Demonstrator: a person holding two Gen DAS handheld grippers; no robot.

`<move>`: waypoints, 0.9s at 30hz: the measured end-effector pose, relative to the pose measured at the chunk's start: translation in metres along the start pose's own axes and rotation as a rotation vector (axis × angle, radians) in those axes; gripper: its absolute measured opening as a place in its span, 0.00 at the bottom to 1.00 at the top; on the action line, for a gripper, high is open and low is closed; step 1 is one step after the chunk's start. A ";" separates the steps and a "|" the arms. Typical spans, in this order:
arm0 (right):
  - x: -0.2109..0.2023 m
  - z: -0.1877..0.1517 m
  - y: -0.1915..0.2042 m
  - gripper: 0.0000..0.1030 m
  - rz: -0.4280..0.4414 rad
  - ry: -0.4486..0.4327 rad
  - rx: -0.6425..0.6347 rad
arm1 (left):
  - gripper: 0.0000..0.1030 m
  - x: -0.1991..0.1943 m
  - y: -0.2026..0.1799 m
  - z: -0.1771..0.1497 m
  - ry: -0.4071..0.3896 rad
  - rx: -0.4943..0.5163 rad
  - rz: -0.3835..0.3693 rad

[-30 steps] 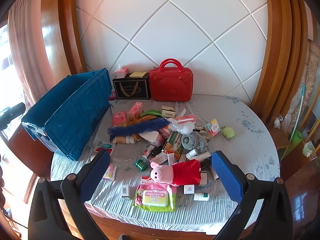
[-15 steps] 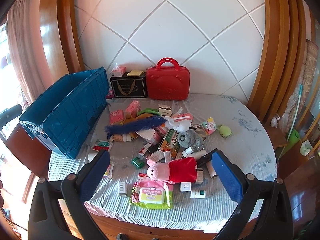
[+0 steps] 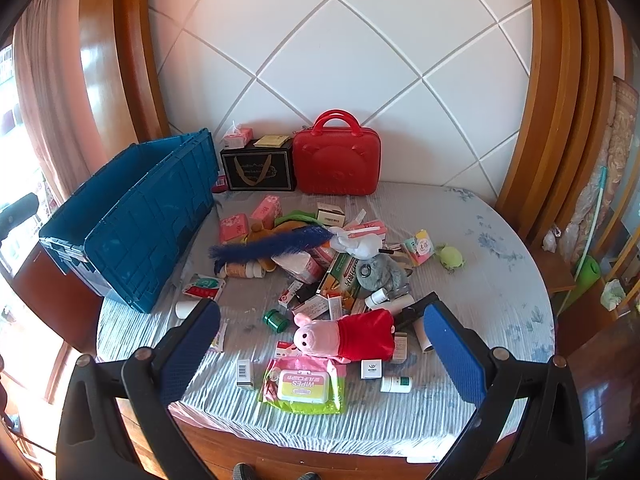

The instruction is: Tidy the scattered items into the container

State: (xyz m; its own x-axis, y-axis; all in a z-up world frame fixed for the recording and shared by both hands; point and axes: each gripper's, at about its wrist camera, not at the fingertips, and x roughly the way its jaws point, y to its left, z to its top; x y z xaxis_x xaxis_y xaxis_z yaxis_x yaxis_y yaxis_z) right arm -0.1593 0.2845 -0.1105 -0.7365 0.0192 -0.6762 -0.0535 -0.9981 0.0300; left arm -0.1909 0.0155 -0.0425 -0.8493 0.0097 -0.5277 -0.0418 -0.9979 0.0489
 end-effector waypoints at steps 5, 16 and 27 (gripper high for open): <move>0.001 0.001 0.000 1.00 0.002 0.001 -0.003 | 1.00 0.002 0.001 0.001 0.003 0.003 0.006; 0.003 0.002 0.000 1.00 0.006 0.005 -0.007 | 1.00 0.004 0.003 0.001 0.005 -0.019 0.004; 0.006 0.006 0.003 1.00 0.006 0.004 -0.012 | 1.00 0.006 0.010 0.002 0.004 -0.020 0.018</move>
State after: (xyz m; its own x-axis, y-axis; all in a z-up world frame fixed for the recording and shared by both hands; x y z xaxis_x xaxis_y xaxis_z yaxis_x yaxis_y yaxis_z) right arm -0.1679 0.2820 -0.1096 -0.7341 0.0128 -0.6790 -0.0406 -0.9989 0.0251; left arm -0.1973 0.0054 -0.0438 -0.8477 -0.0086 -0.5304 -0.0159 -0.9990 0.0416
